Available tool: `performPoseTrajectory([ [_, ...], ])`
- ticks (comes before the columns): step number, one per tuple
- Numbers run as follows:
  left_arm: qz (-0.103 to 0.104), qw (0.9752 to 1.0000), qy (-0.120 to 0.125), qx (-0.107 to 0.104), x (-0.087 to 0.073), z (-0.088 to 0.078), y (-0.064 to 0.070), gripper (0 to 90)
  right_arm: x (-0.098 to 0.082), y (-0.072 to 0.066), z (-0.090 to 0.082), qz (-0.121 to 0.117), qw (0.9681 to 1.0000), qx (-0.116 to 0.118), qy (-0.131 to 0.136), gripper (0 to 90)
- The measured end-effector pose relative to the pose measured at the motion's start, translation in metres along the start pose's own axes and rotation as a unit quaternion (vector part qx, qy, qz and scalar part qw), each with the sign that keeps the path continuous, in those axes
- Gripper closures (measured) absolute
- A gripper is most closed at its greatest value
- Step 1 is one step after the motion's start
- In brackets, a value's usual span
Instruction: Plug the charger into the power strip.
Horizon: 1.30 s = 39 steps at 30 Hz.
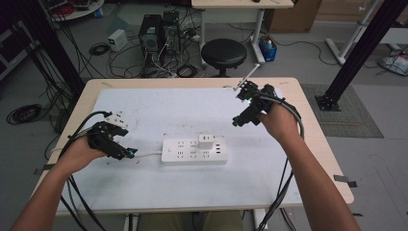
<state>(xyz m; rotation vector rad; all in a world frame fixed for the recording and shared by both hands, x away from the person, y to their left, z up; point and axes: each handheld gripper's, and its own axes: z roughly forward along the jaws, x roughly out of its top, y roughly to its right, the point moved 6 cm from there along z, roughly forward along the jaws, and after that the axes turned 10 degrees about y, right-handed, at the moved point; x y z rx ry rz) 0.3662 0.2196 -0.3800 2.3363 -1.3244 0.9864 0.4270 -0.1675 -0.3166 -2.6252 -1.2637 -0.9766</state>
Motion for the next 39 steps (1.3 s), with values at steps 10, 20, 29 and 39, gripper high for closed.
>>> performPoseTrajectory([
  [10,-0.001,0.9998,0.012,0.014,0.01,-0.005,-0.004,21.4,-0.05,0.005,-0.013,0.038,0.9991,-0.012,-0.011,0.9],
  [20,0.001,0.9998,0.007,0.017,0.01,-0.002,-0.004,21.4,-0.071,0.004,-0.014,0.04,0.9991,-0.011,-0.01,0.9],
  [29,-0.002,0.9998,0.005,0.02,0.007,-0.003,-0.003,21.4,-0.073,-0.001,-0.005,0.042,0.999,-0.003,-0.016,0.9],
  [39,-0.004,0.9997,0.008,0.024,0.005,-0.004,-0.005,21.4,-0.078,-0.002,-0.004,0.041,0.999,0.0,-0.018,0.9],
])
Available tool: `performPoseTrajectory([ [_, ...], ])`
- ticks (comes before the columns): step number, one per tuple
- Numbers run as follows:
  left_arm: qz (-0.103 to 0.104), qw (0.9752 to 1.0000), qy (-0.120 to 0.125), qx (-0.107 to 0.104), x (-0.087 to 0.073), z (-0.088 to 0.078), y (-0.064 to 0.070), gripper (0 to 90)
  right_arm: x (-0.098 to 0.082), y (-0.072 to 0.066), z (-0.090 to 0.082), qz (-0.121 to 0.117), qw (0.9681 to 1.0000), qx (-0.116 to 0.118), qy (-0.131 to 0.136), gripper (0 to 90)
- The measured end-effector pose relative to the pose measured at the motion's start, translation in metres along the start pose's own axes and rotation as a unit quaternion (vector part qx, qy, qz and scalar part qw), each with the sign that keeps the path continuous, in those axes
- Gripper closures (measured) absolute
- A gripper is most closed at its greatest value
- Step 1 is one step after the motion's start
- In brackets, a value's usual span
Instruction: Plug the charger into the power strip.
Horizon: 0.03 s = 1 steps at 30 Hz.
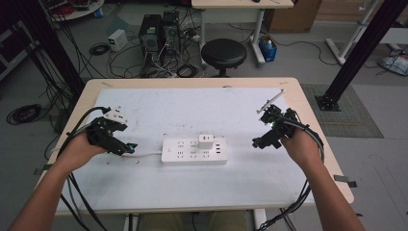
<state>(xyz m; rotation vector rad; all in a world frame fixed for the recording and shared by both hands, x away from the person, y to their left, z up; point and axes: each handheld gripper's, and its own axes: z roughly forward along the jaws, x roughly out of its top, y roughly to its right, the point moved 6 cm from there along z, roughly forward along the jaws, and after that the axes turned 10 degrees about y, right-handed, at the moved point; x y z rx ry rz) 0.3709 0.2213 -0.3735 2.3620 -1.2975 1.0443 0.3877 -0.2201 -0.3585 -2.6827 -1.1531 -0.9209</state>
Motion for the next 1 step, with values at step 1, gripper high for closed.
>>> performPoseTrajectory([
  [1,-0.001,1.0,-0.001,0.001,-0.0004,0.0001,-0.0002,21.4,-0.0008,-0.0004,0.0,0.008,1.0,-0.001,-0.002,0.9],
])
